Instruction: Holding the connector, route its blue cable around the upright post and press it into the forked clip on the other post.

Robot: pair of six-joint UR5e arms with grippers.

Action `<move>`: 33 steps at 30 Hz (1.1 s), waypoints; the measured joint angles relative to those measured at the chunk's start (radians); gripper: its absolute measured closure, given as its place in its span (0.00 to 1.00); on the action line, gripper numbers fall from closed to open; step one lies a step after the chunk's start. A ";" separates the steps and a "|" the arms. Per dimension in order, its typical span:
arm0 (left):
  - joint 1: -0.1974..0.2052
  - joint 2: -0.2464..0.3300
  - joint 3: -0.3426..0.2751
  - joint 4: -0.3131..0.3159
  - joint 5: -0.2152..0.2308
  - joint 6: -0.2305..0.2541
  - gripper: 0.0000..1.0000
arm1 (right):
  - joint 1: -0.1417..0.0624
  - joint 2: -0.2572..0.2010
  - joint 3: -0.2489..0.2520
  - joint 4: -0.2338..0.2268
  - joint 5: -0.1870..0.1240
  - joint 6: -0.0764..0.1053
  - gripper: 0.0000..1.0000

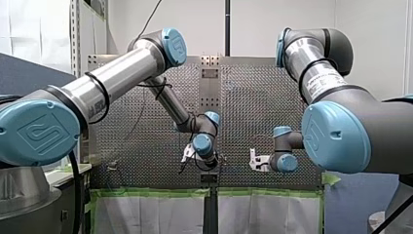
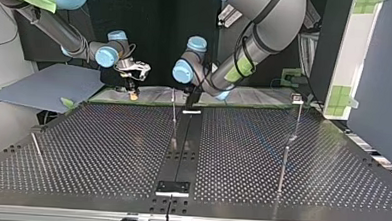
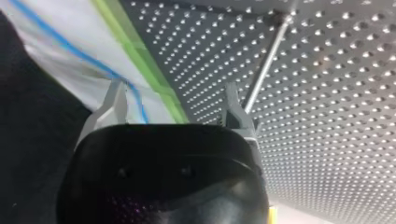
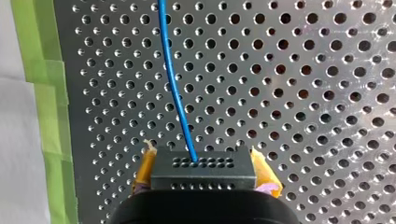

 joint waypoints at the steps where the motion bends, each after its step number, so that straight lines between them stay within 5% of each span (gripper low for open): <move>1: -0.002 0.002 -0.005 -0.001 0.001 0.001 0.00 | 0.000 0.000 0.000 0.000 0.000 0.000 1.00; 18: -0.037 0.124 -0.142 0.071 0.019 0.004 0.00 | 0.004 0.000 -0.001 0.005 0.000 0.002 1.00; 33: -0.077 0.133 -0.182 0.076 0.000 -0.004 0.00 | 0.005 0.000 -0.002 0.017 0.000 -0.001 1.00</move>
